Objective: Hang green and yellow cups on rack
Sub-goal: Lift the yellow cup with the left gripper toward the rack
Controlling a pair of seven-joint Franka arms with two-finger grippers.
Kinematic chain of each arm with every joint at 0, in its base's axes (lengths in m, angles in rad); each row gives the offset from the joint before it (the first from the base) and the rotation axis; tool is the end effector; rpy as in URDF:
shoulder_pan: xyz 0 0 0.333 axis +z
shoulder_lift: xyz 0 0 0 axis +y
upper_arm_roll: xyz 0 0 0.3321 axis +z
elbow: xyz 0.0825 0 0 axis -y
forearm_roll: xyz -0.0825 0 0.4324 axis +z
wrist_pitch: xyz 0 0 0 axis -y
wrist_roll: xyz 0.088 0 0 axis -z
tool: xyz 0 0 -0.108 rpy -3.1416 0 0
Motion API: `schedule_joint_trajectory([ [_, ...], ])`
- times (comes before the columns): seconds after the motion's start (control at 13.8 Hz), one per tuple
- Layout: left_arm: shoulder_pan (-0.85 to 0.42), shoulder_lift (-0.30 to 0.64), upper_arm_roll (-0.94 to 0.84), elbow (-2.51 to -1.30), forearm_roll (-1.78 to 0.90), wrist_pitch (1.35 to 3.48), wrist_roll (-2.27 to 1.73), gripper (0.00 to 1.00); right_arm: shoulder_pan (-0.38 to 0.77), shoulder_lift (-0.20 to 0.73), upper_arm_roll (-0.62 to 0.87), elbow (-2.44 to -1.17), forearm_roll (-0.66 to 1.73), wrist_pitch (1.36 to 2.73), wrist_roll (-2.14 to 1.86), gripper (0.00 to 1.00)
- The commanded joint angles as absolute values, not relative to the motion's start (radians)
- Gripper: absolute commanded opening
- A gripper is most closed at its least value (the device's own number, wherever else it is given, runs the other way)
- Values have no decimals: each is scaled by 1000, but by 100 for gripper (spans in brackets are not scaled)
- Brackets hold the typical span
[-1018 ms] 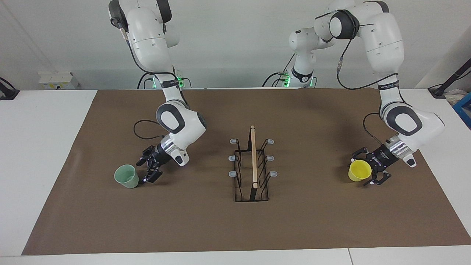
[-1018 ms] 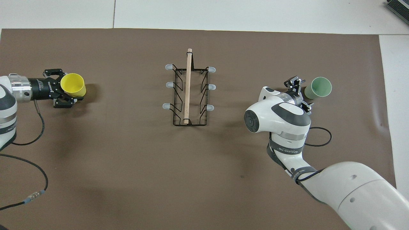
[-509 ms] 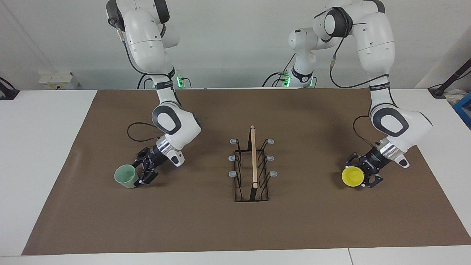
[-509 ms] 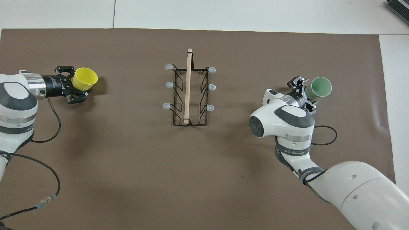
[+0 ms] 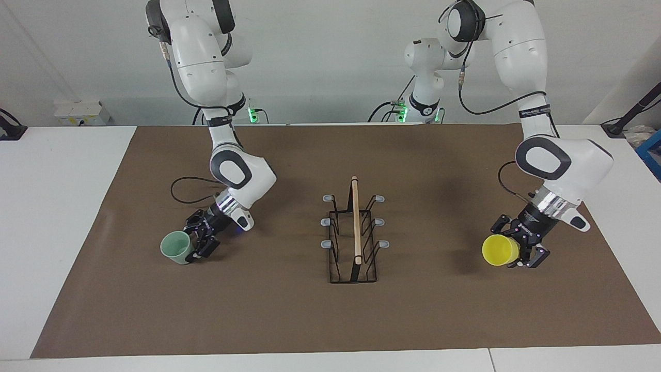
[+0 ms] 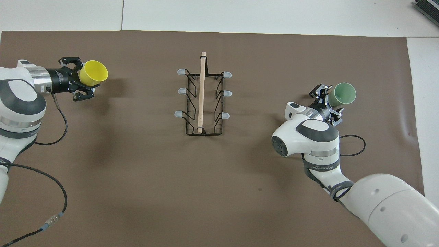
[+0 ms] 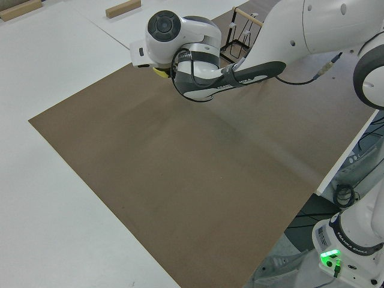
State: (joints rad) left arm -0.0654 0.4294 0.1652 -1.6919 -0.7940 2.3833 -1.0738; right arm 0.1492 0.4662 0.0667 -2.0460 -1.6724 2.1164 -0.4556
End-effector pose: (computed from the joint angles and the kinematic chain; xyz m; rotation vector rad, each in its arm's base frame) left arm 0.7375 0.0529 0.3691 1.7059 1.8729 -0.0331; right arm 0.6206 0.0885 0.1875 1.1153 1.6645 -0.4538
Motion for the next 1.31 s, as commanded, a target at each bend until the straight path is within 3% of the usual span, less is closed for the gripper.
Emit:
schedule_joint_trajectory([
  [0.0, -123, 402, 189, -1671, -634, 2407, -1088, 0, 129, 437, 72, -2077, -1709, 2138, -420, 100],
  [0.29, -182, 355, 192, -1652, -242, 2395, -1241, 0, 107, 439, 72, -2079, -1739, 2151, -394, 100],
  [0.8, -326, 247, 190, -1664, 119, 2255, -1250, 0, 87, 437, 72, -2098, -1828, 2174, -391, 100],
  [0.87, -362, 236, 190, -1672, 180, 2235, -1268, 0, 81, 437, 72, -2100, -1848, 2175, -391, 90],
  [0.95, -394, 229, 189, -1680, 245, 2230, -1307, 0, 80, 437, 72, -2099, -1851, 2178, -391, 72],
  [1.02, -431, 221, 190, -1693, 311, 2229, -1354, 0, 80, 437, 72, -2098, -1852, 2180, -391, 44],
  [1.09, -461, 212, 189, -1710, 369, 2224, -1406, 0, 80, 437, 72, -2098, -1852, 2180, -391, 29],
  [1.16, -498, 195, 189, -1736, 427, 2221, -1454, 0, 80, 437, 74, -2097, -1852, 2178, -391, 20],
  [1.24, -532, 183, 189, -1762, 484, 2220, -1492, 0, 84, 437, 74, -2092, -1844, 2178, -393, 18],
])
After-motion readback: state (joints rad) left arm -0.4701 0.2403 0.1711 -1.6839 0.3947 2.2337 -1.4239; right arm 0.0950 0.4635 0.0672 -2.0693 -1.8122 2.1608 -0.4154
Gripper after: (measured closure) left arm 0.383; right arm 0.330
